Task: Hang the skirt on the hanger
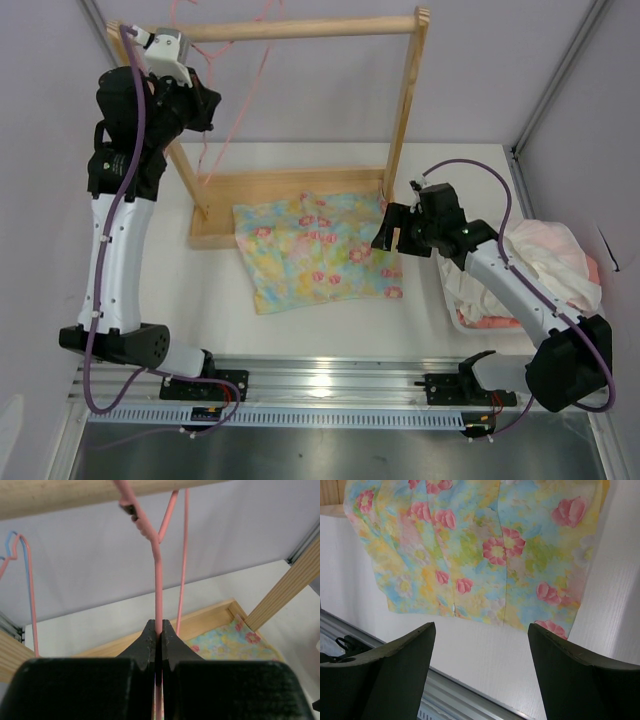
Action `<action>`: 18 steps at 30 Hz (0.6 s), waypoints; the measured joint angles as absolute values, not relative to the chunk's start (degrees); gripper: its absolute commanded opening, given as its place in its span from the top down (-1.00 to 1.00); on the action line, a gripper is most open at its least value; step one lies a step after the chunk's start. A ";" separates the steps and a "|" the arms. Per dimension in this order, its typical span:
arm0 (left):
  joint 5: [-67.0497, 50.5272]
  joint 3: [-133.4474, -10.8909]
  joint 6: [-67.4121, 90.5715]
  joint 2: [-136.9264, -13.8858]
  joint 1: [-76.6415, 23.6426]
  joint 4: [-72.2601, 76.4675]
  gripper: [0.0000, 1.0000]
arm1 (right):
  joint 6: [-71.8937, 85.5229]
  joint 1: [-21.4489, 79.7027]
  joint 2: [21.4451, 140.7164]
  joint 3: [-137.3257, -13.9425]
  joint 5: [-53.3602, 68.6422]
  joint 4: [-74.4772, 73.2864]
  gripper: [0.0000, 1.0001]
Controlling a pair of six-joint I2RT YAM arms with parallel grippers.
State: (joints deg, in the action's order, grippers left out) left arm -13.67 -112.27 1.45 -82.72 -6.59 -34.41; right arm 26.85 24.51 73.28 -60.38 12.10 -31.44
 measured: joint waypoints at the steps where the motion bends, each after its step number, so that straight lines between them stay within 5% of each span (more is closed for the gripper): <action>1: -13.76 -112.86 1.41 -82.72 -6.61 -34.50 1.00 | 26.83 24.51 73.28 -60.40 12.14 -31.46 -0.64; 18: -20.75 -97.43 -1.21 -81.95 -11.92 -36.86 1.00 | 24.71 24.71 71.90 -60.66 12.60 -31.90 -0.64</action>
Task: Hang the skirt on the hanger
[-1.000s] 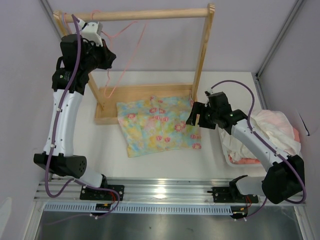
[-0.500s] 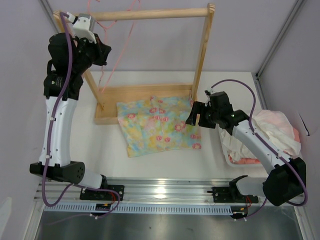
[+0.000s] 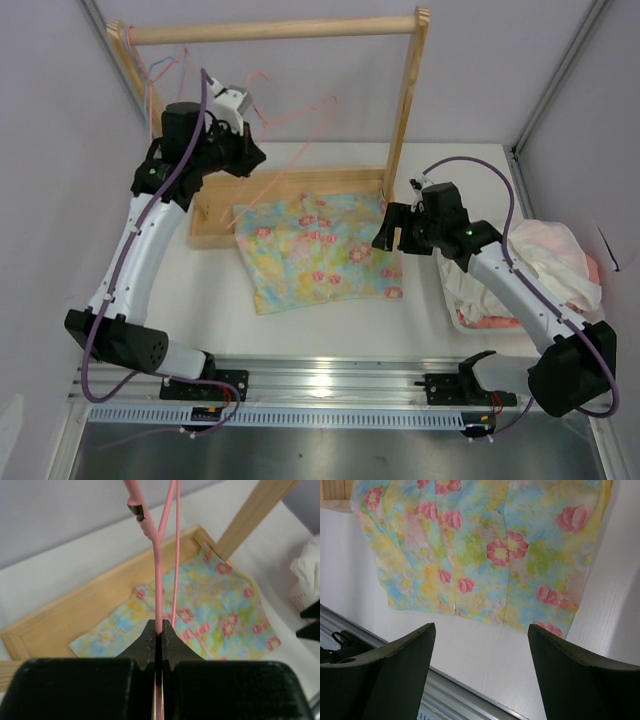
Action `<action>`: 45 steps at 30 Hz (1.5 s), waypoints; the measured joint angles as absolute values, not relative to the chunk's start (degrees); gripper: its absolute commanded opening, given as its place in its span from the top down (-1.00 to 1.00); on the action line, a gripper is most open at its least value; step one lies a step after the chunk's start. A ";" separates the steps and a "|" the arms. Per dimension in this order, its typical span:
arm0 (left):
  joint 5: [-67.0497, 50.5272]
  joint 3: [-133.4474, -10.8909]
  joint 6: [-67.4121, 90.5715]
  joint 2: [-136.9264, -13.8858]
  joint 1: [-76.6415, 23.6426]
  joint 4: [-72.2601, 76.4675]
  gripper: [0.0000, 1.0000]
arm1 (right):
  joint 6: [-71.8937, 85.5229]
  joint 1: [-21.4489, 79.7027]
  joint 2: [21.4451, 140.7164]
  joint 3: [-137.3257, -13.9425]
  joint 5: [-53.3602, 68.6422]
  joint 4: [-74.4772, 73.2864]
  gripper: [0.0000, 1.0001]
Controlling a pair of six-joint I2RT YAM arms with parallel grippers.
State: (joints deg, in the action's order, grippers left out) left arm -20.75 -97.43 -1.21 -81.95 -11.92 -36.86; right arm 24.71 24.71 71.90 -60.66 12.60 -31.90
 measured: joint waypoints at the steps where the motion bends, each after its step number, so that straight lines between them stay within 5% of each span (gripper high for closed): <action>1: -21.41 -96.16 -1.61 -81.71 -12.64 -37.41 1.00 | 24.47 24.84 71.77 -60.80 12.67 -31.90 -0.64; 21: -27.94 -61.63 -4.51 -71.44 -33.15 -32.34 1.00 | 23.53 25.45 63.29 -61.08 11.84 -32.01 -0.59; 41: -25.91 -46.94 2.81 -79.33 -44.88 -16.78 1.00 | 32.88 34.81 58.65 -41.63 1.80 -34.20 -0.18; 45: -22.92 -46.61 3.55 -81.08 -44.95 -14.85 1.00 | 33.67 34.83 62.08 -40.47 -0.67 -32.75 0.05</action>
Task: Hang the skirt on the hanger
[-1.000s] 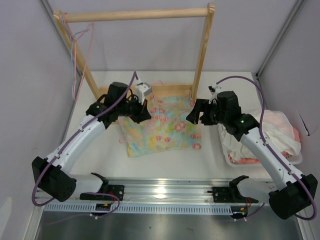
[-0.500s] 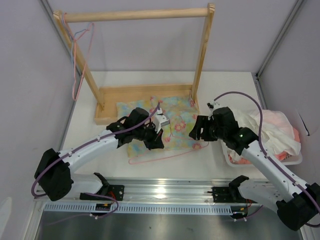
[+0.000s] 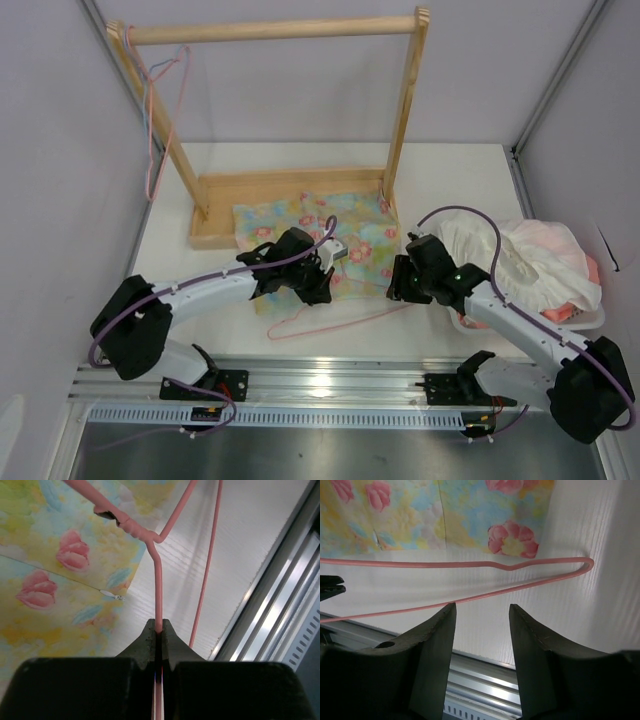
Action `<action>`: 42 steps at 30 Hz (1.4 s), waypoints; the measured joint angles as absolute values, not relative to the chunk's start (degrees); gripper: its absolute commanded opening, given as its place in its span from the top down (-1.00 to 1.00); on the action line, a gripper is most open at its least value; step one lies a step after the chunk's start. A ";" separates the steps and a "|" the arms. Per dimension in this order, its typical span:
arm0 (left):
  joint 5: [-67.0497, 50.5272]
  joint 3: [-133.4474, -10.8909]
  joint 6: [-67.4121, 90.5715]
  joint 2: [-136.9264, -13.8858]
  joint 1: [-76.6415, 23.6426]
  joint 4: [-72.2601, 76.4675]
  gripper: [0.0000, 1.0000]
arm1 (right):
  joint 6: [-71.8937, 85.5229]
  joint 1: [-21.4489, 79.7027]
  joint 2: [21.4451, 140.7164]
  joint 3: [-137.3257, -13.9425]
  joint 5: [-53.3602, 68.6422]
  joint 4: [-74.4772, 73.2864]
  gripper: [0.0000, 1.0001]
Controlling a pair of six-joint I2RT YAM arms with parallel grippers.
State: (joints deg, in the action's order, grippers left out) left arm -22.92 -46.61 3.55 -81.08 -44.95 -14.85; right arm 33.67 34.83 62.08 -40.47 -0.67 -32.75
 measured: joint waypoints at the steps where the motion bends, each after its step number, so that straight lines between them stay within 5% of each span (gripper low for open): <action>1: -22.33 -46.61 3.64 -81.49 -44.97 -14.46 1.00 | 33.85 34.83 62.74 -40.47 -0.99 -32.23 0.09; 42: -13.50 -50.09 3.07 -88.84 -44.99 -17.58 1.00 | 36.53 31.64 75.11 -32.73 -6.11 -13.23 0.11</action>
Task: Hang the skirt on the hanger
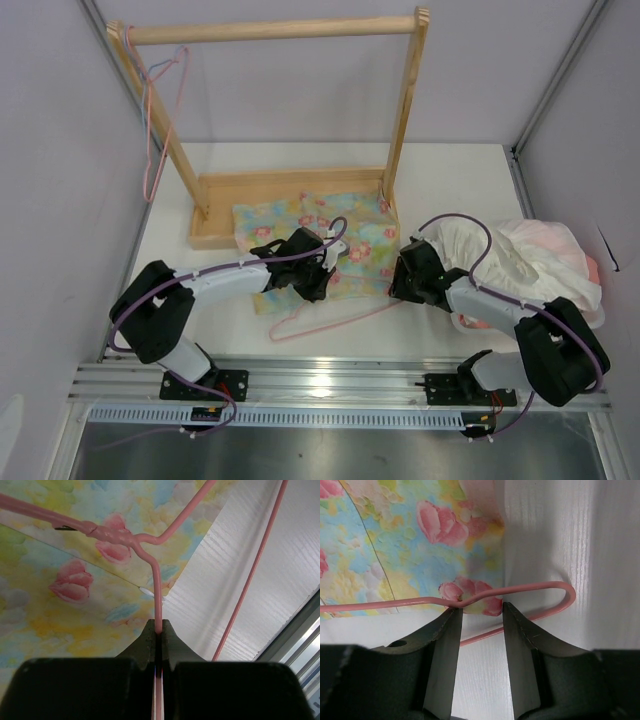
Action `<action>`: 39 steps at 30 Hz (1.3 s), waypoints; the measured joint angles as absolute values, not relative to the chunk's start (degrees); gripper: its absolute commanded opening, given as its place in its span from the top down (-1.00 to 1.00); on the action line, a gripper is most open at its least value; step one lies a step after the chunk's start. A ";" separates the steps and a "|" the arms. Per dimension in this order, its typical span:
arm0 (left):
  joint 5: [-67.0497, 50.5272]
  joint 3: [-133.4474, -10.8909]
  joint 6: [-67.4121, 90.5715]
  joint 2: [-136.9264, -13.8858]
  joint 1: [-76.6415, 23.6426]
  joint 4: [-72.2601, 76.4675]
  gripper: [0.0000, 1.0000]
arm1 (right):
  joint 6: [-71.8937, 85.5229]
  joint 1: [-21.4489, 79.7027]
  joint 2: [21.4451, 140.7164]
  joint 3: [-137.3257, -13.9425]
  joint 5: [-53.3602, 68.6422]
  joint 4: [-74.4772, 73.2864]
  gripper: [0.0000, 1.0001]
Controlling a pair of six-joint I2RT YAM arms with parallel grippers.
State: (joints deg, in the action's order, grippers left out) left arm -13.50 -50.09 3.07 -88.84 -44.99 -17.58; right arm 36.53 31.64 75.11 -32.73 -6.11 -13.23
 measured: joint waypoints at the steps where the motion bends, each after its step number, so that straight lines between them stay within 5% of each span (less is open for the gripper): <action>1: -13.37 -50.09 3.07 -88.84 -44.99 -17.65 1.00 | 36.53 31.64 75.29 -32.73 -6.17 -12.80 0.11; 3: -13.04 -50.09 3.07 -88.84 -44.99 -17.67 1.00 | 36.58 31.75 75.66 -32.73 -6.35 -11.92 0.12; 11: -11.64 -50.11 3.03 -88.84 -44.99 -17.93 1.00 | 37.41 32.36 76.60 -32.95 -7.35 -11.31 0.71; 39: 14.72 -50.57 4.12 -89.91 -45.25 -13.98 1.00 | 34.81 22.28 66.35 -44.03 -7.33 -31.73 0.79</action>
State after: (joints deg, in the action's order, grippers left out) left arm 14.72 -50.57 4.12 -89.91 -45.25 -13.98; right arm 34.81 22.28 66.35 -44.03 -7.33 -31.73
